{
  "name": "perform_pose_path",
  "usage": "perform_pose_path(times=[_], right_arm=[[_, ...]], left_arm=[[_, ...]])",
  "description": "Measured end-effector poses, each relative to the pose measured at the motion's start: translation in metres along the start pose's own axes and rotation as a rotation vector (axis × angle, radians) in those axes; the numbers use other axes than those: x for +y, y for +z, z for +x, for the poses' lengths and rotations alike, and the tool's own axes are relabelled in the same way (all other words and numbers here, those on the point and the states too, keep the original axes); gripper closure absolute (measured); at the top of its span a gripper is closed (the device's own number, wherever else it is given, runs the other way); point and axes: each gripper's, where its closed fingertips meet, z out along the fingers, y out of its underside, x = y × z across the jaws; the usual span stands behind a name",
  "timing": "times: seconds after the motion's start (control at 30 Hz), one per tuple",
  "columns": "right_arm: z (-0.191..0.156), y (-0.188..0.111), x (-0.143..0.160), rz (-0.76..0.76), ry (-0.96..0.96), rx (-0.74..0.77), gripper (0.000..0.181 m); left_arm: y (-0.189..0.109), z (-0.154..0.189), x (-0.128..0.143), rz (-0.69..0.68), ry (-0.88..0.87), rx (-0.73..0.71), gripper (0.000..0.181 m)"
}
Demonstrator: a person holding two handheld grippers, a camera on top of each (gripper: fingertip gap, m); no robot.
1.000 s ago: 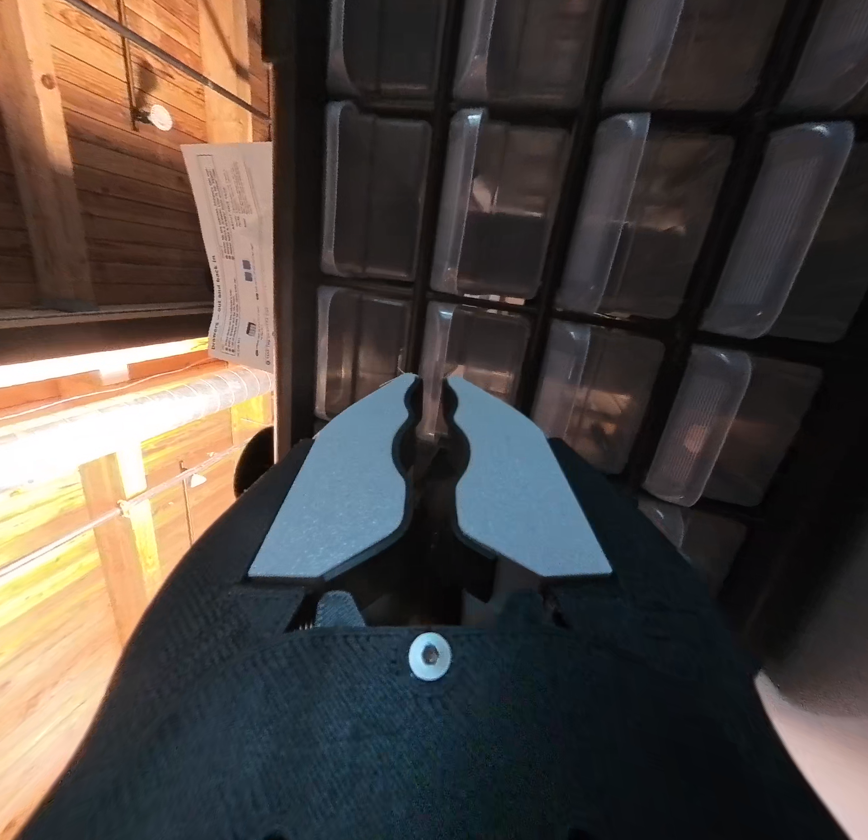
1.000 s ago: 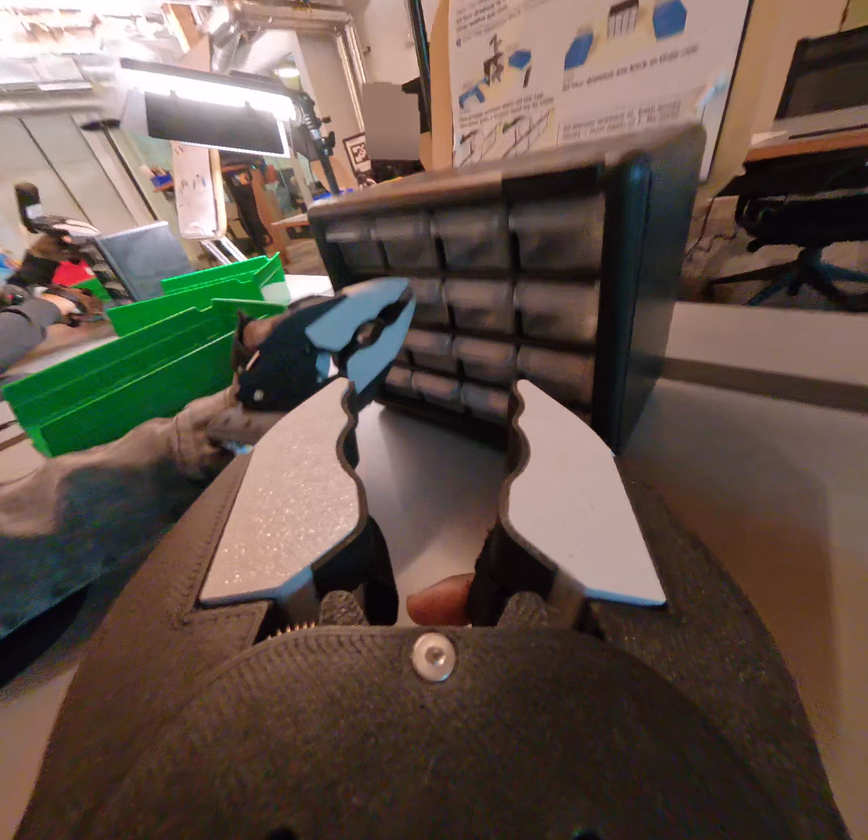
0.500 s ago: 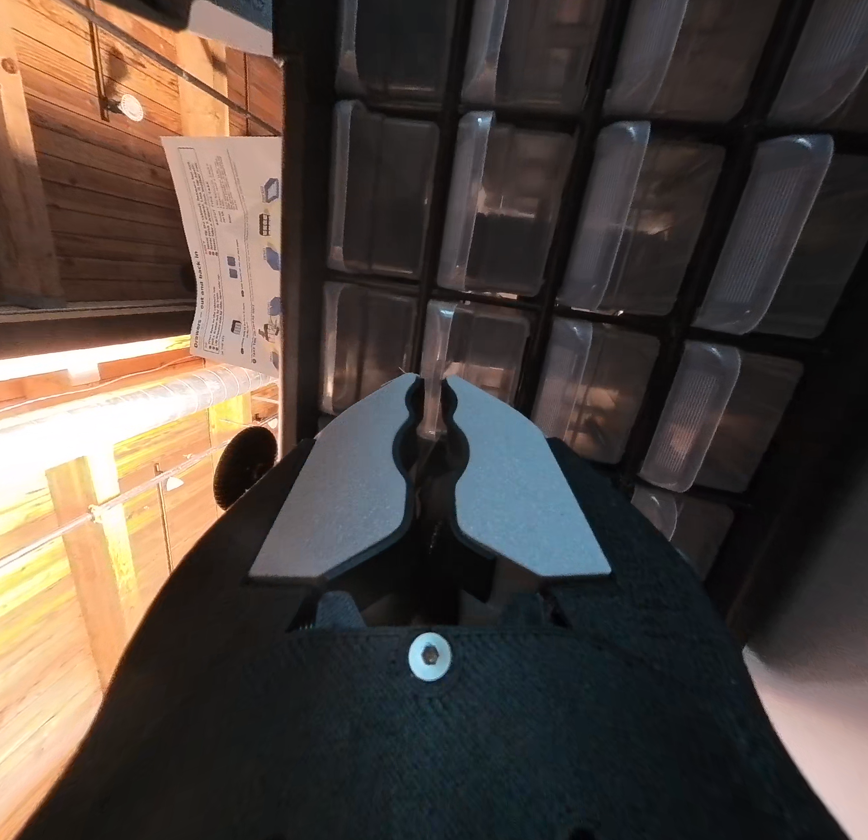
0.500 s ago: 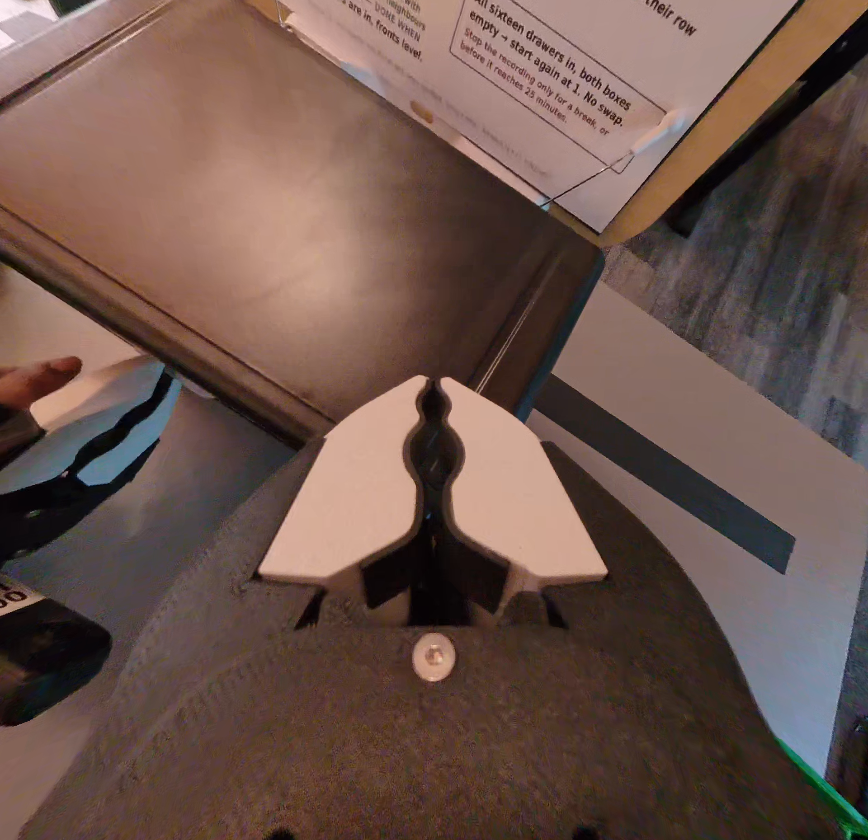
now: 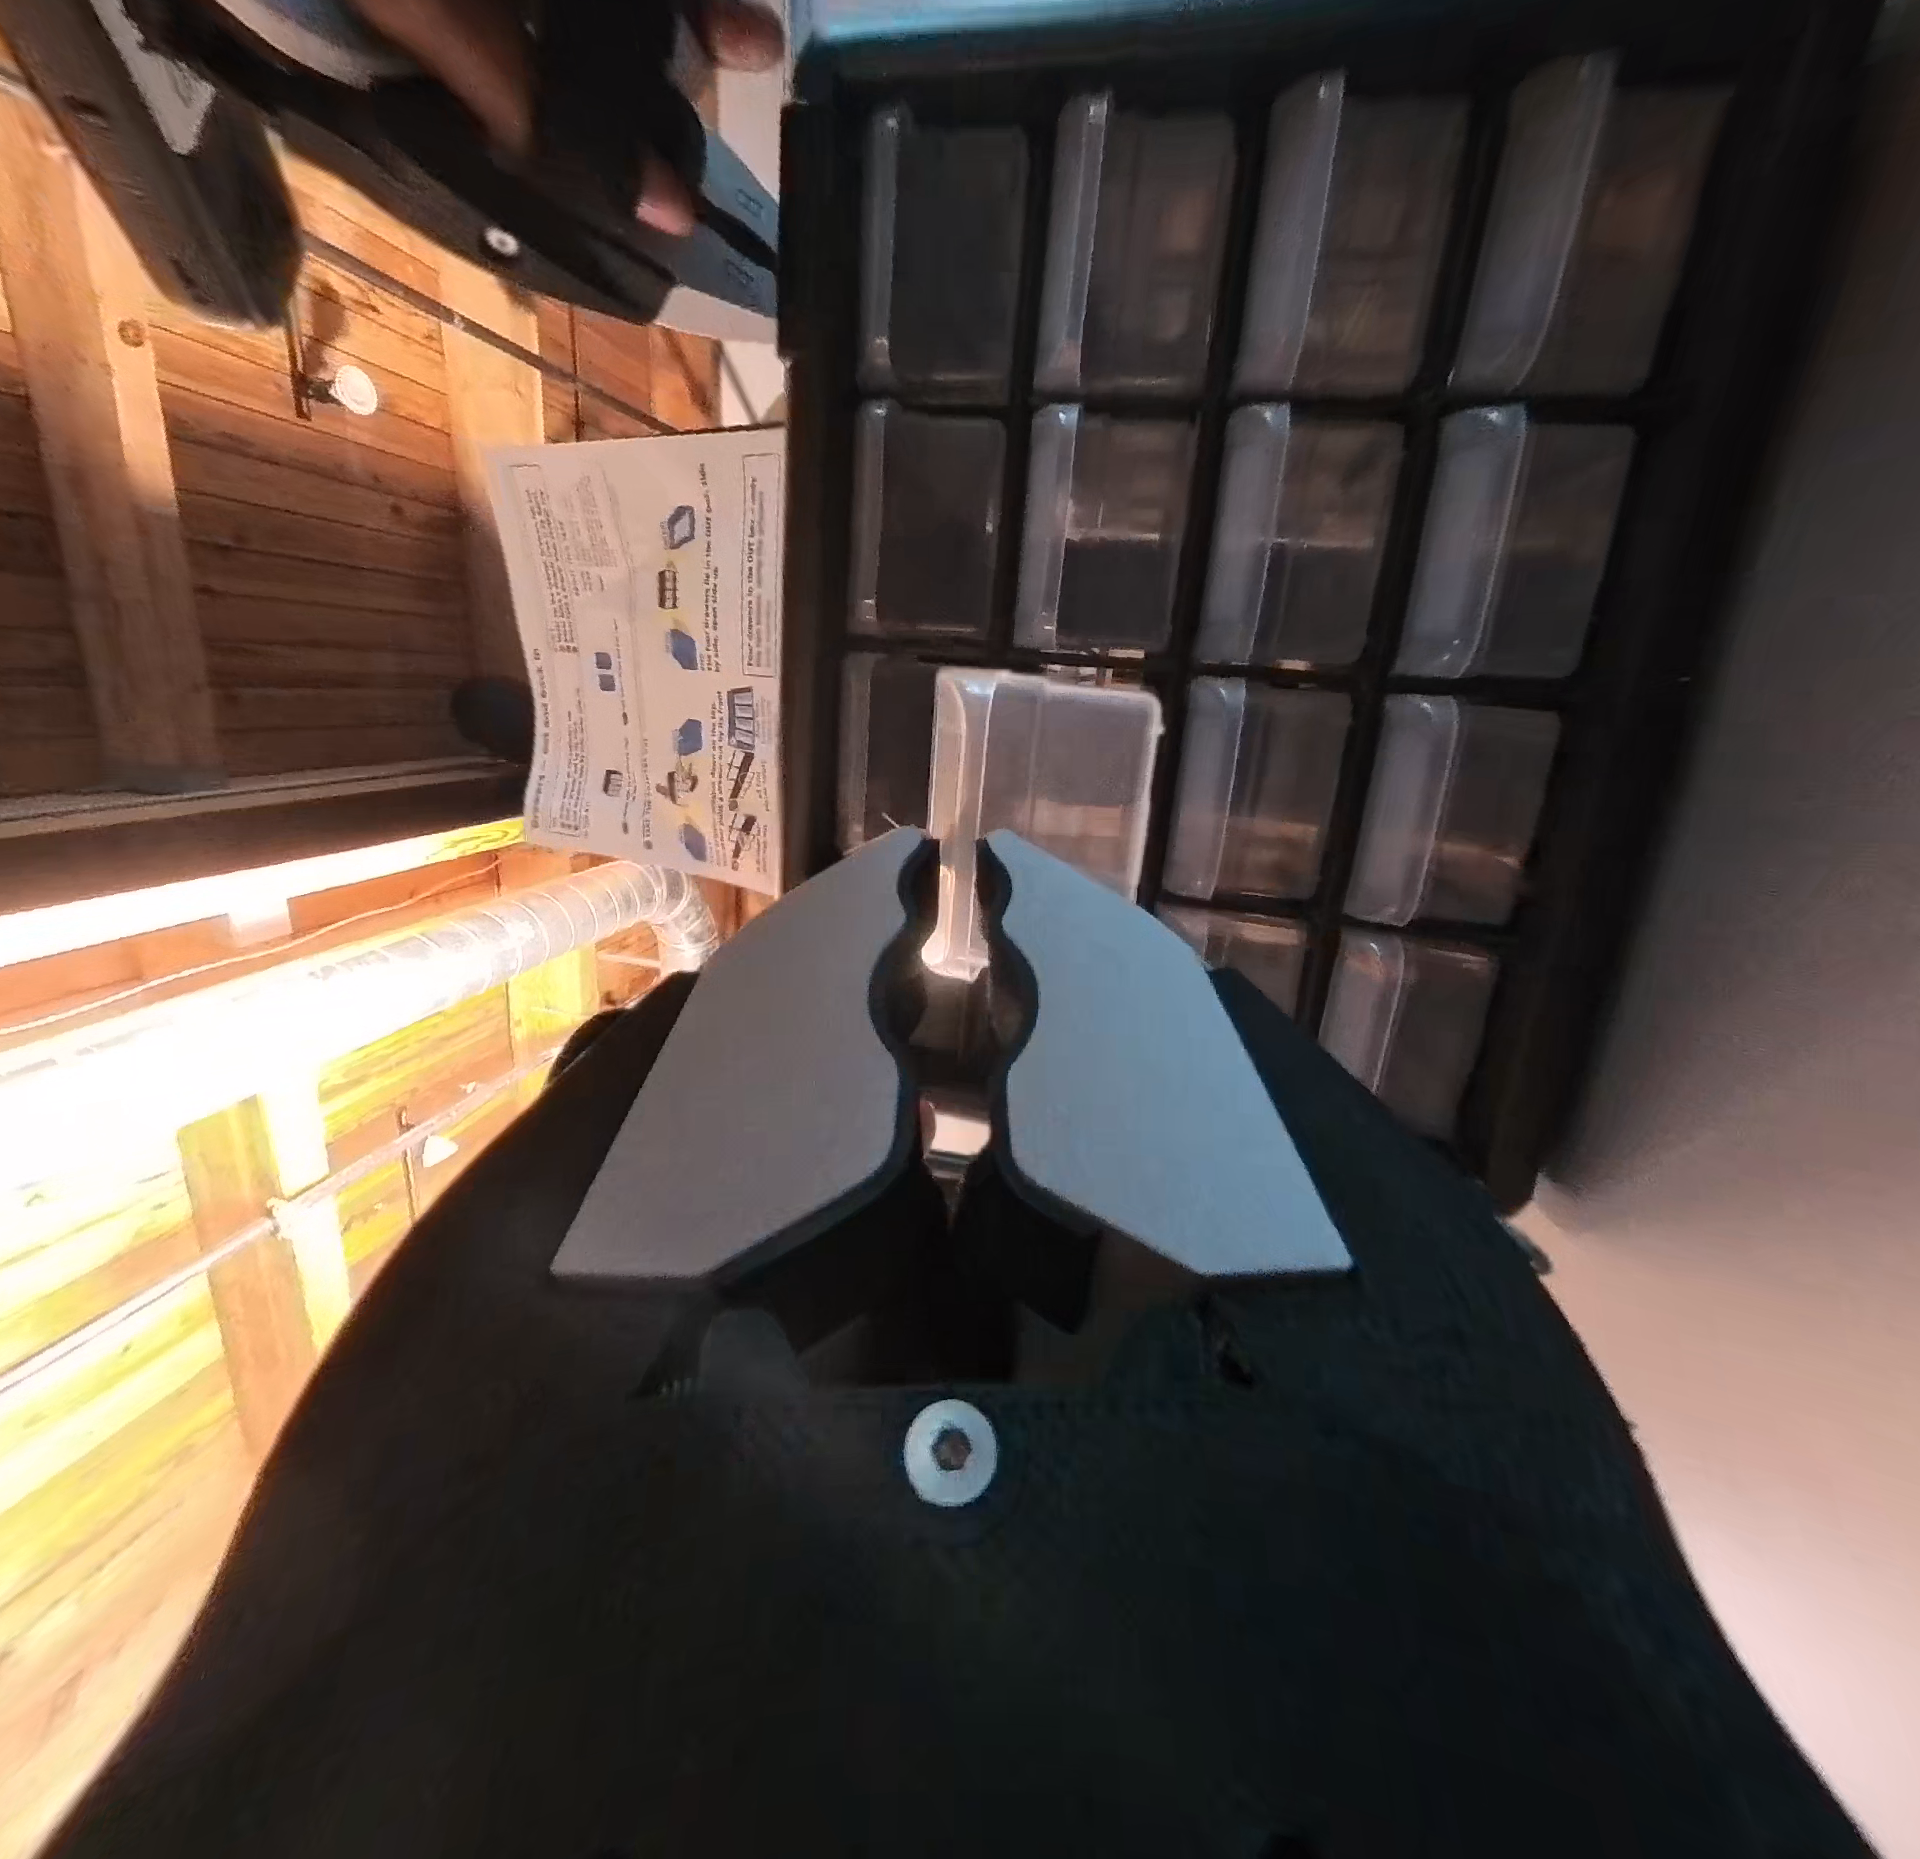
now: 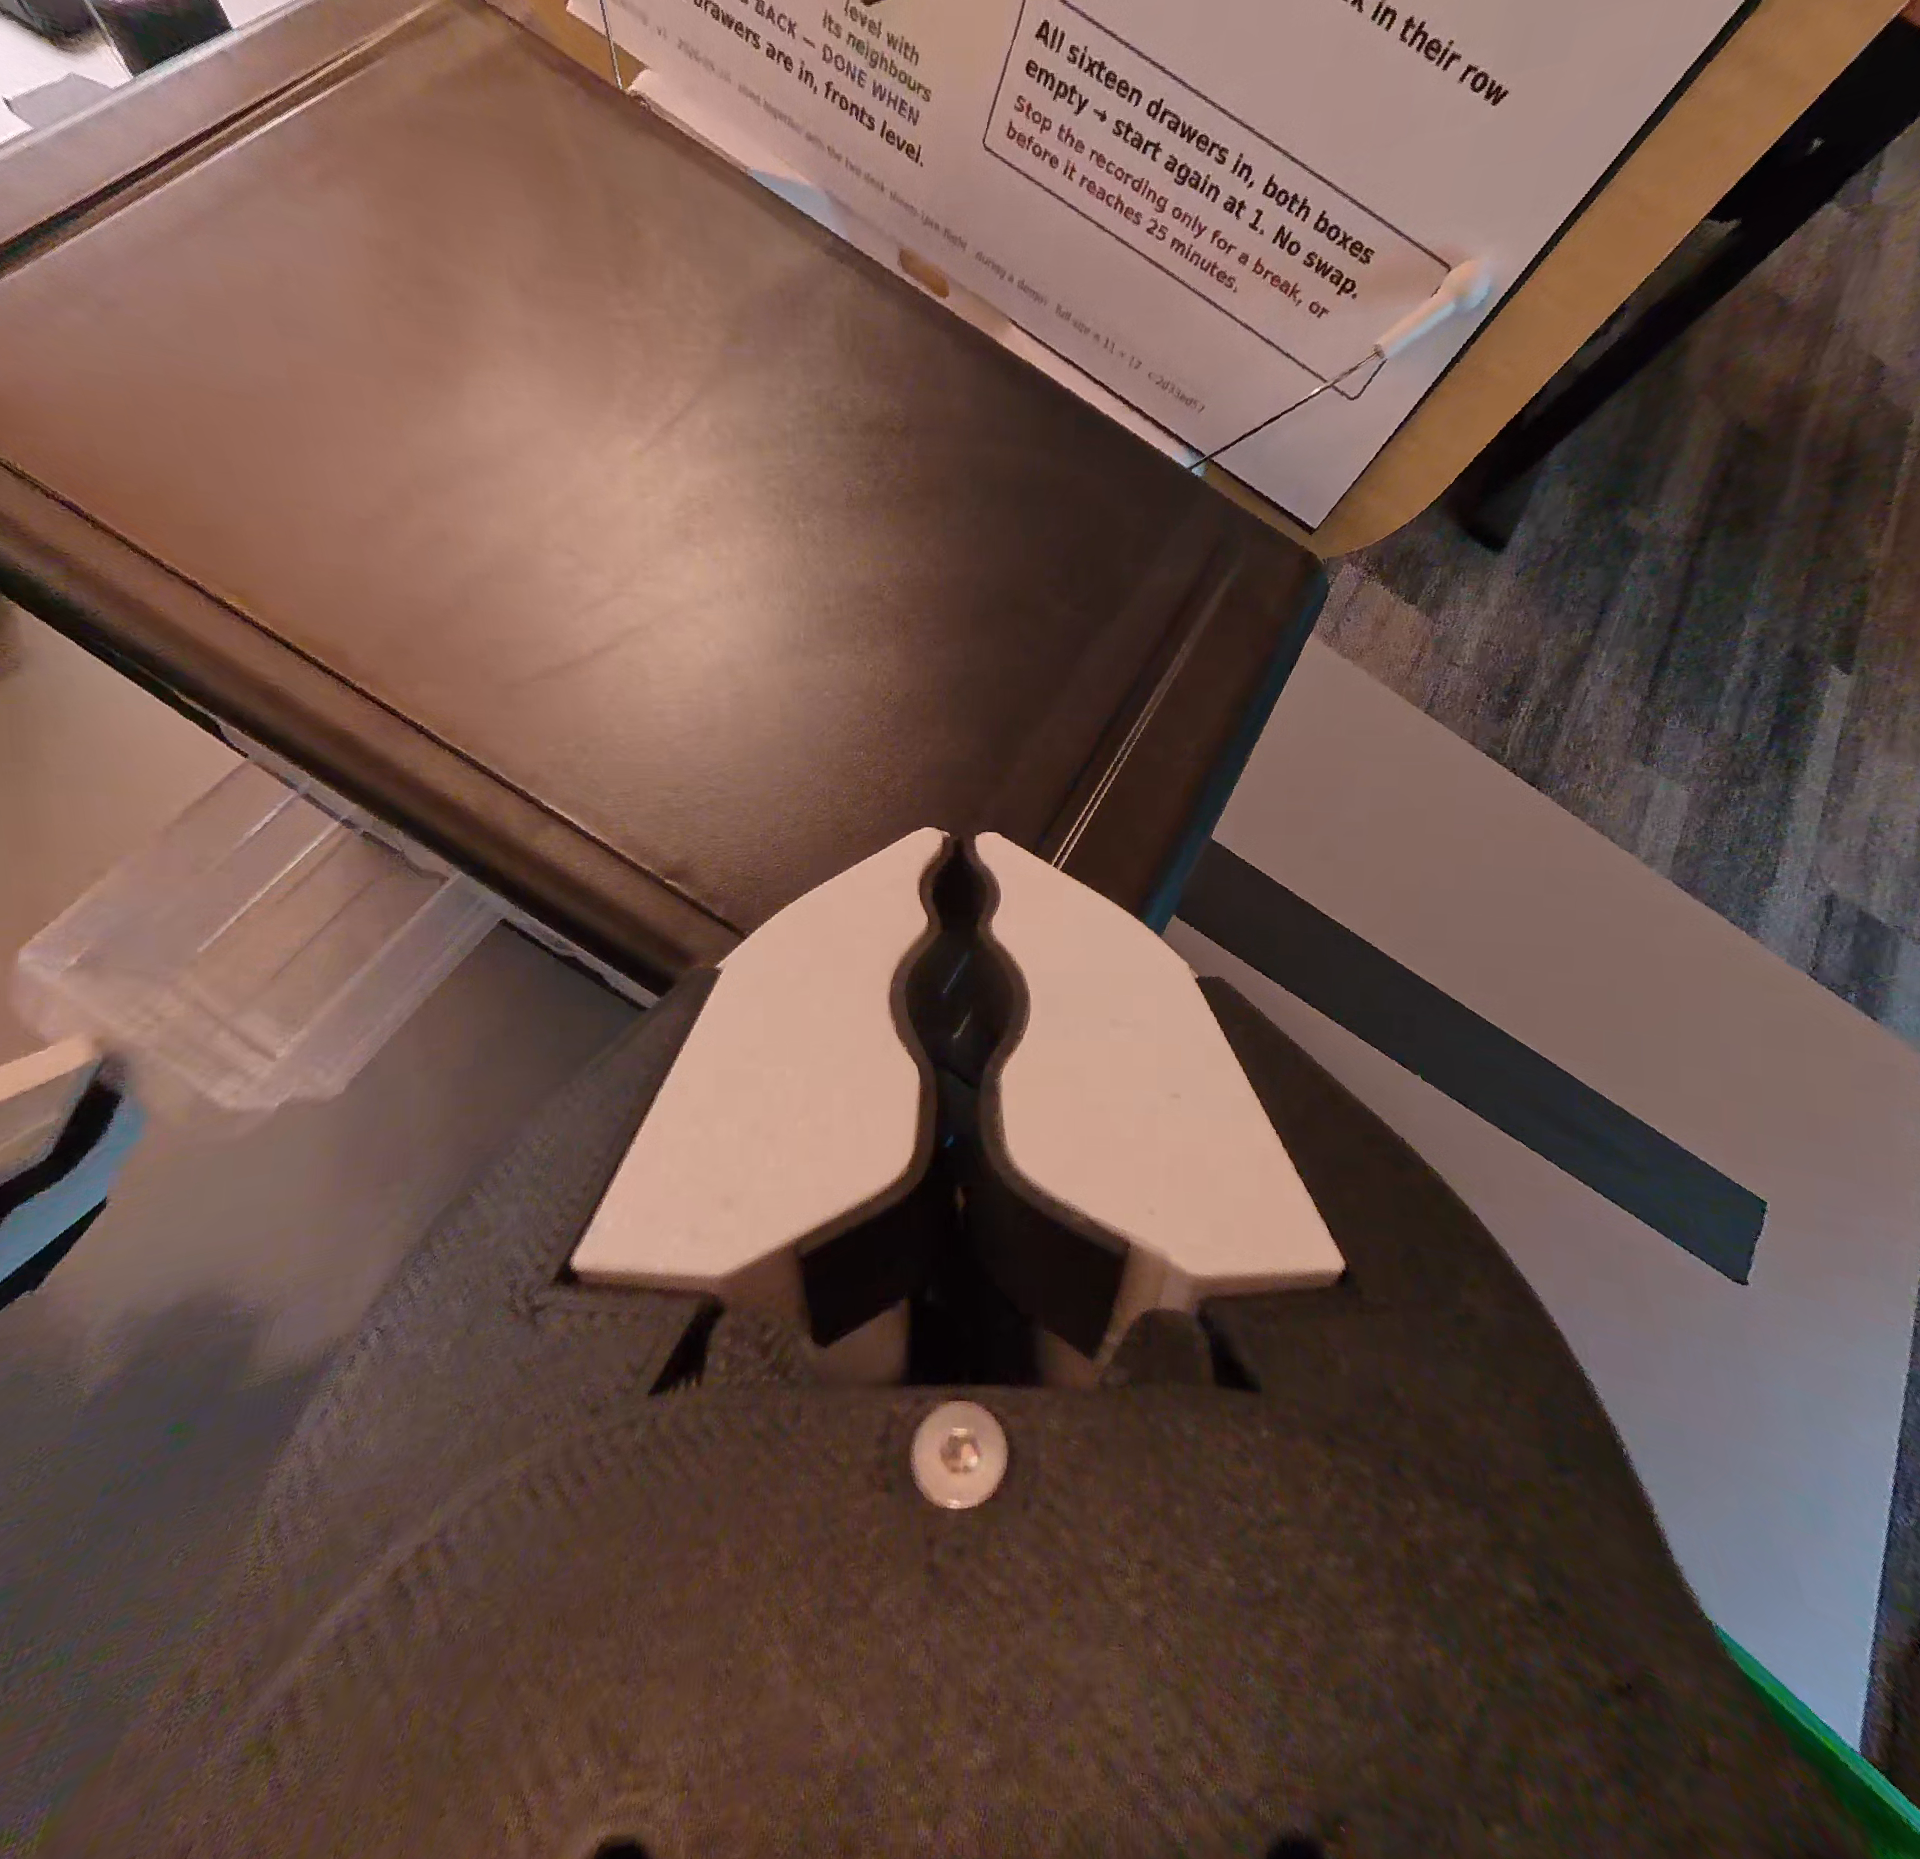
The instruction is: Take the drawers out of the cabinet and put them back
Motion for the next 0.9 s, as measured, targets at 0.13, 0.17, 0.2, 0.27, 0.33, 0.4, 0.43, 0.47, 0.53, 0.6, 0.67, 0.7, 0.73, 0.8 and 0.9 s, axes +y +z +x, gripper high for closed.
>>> perform_pose_path(times=[0.13, 0.17, 0.2, 0.27, 0.33, 0.4, 0.43, 0.47, 0.53, 0.6, 0.67, 0.7, 0.73, 0.8, 0.9], right_arm=[[0.000, 0.000, 0.000, -0.002, -0.002, 0.000, 0.180], [0.000, 0.000, 0.000, -0.005, -0.004, 0.001, 0.180], [0.000, 0.000, 0.000, -0.005, -0.009, 0.003, 0.180], [0.000, 0.000, 0.000, -0.001, -0.015, 0.003, 0.180], [0.000, 0.000, 0.000, 0.005, -0.011, -0.004, 0.180], [0.000, 0.000, 0.000, 0.010, -0.002, -0.015, 0.180], [0.000, 0.000, 0.000, 0.011, 0.001, -0.019, 0.180], [0.000, 0.000, 0.000, 0.010, 0.003, -0.020, 0.180], [0.000, 0.001, 0.000, 0.008, 0.002, -0.016, 0.180], [0.000, 0.001, 0.000, 0.005, -0.004, -0.010, 0.180], [0.000, 0.001, 0.000, 0.006, -0.007, -0.009, 0.180], [0.000, 0.001, 0.000, 0.007, -0.008, -0.011, 0.180], [0.000, 0.001, 0.000, 0.009, -0.007, -0.014, 0.180], [0.000, 0.001, 0.000, 0.012, -0.005, -0.020, 0.180], [0.000, 0.001, 0.000, 0.017, -0.006, -0.016, 0.180]], left_arm=[[-0.007, -0.001, -0.003, 0.013, -0.049, -0.001, 0.171], [-0.008, -0.002, -0.005, 0.023, -0.077, 0.003, 0.156], [-0.010, -0.003, -0.006, 0.035, -0.109, 0.008, 0.142], [-0.012, -0.004, -0.010, 0.057, -0.157, 0.026, 0.120], [-0.010, 0.001, -0.012, 0.056, -0.156, 0.073, 0.103], [-0.002, 0.016, -0.006, 0.000, -0.114, 0.159, 0.091], [0.003, 0.023, -0.003, -0.032, -0.084, 0.191, 0.087], [0.008, 0.027, 0.000, -0.045, -0.054, 0.208, 0.087], [0.019, 0.028, 0.002, -0.055, -0.010, 0.187, 0.099], [0.025, 0.020, -0.001, -0.026, 0.038, 0.124, 0.131], [0.024, 0.019, -0.002, -0.025, 0.058, 0.137, 0.135], [0.022, 0.018, -0.004, -0.021, 0.048, 0.147, 0.135], [0.018, 0.017, -0.006, -0.021, 0.042, 0.158, 0.135], [0.009, 0.013, -0.008, -0.024, 0.040, 0.173, 0.135], [-0.006, 0.010, -0.013, -0.012, 0.056, 0.184, 0.135]])
